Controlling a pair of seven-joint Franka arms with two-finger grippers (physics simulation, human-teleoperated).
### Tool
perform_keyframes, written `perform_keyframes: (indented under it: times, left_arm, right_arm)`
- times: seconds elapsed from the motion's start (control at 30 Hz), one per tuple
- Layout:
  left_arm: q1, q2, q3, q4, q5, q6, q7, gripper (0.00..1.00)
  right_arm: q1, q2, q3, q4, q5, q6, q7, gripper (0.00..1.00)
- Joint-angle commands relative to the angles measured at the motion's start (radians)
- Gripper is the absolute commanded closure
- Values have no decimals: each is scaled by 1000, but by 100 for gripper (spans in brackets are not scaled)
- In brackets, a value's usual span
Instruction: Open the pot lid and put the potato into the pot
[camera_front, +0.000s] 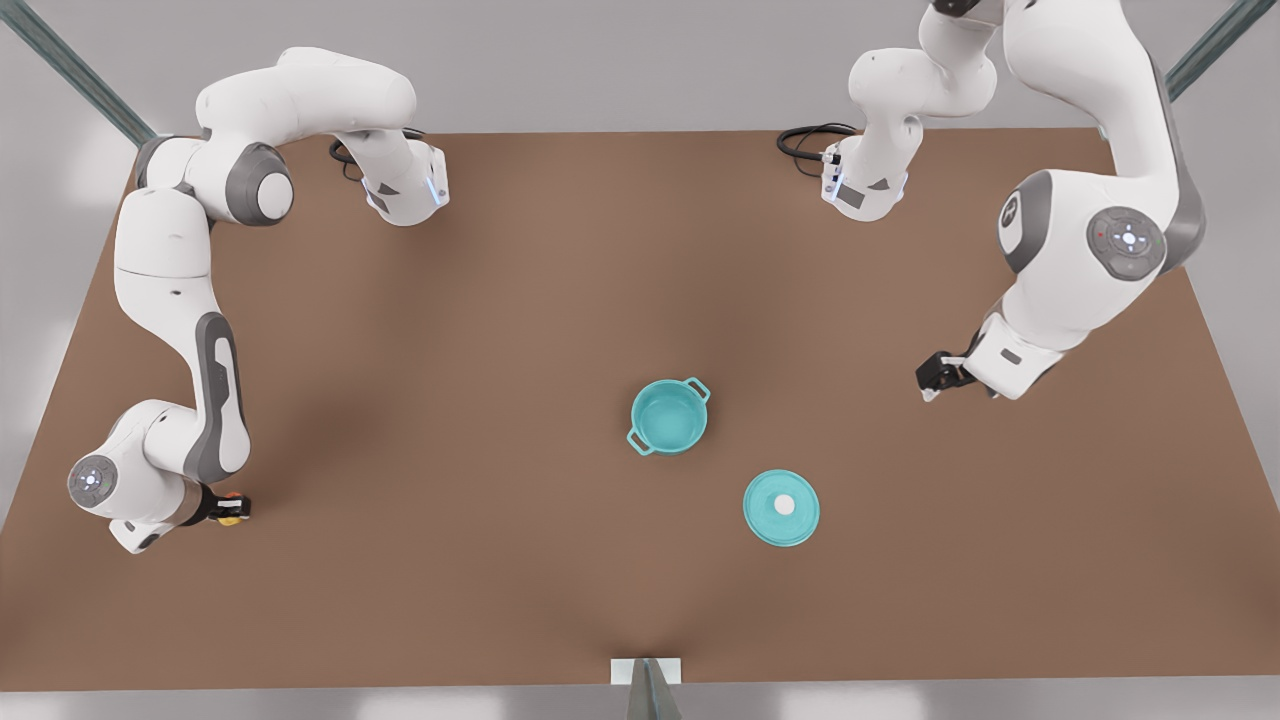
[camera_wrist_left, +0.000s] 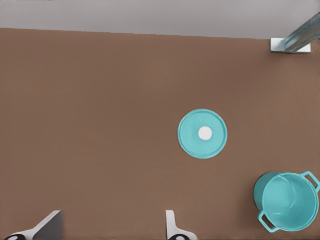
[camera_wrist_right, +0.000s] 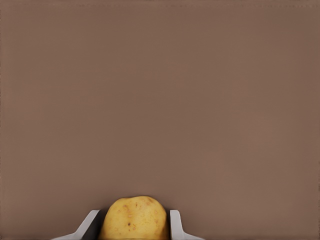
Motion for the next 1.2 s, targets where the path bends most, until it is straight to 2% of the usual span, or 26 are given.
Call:
perform_keyframes:
  times: [0.0, 0.33, 0.43, 0.5, 0.53, 0.7, 0.83, 0.93, 1.03, 1.17]
  left_arm:
    - [2, 0, 0, 2, 1, 2, 201, 0]
    - [5, -11, 9, 2, 25, -17, 197, 0]
    - [8, -8, 11, 45, 2, -207, 189, 0]
    - [6, 1, 9, 35, -1, -213, 188, 0]
    - [8, 0, 11, 40, 7, -281, 188, 0]
    - [14, 6, 9, 28, 11, -268, 189, 0]
    - [55, 7, 14, 43, -93, -198, 191, 0]
    - [82, 37, 12, 49, -100, -74, 188, 0]
    - [86, 47, 14, 49, -91, -58, 186, 0]
    - [94, 46, 14, 49, -94, -60, 186, 0]
  right_arm:
    - [1, -15, 10, 3, -6, -31, 16, 51]
    - [155, -130, 45, 11, 14, -195, 339, 52]
    - [247, -167, 45, 12, 52, -255, 500, 52]
    - [313, -182, 44, 12, 74, -266, 623, 52]
    - [352, -182, 39, 29, 74, -294, 691, 52]
    - [540, -182, 32, 51, 135, -335, 1036, 52]
    - [663, -180, 35, 100, 135, -346, 1240, 52]
    - [740, -171, 32, 155, 163, -344, 1339, 52]
    - [797, -144, 32, 207, 220, -315, 1389, 52]
    - [866, -134, 25, 207, 347, -157, 1427, 52]
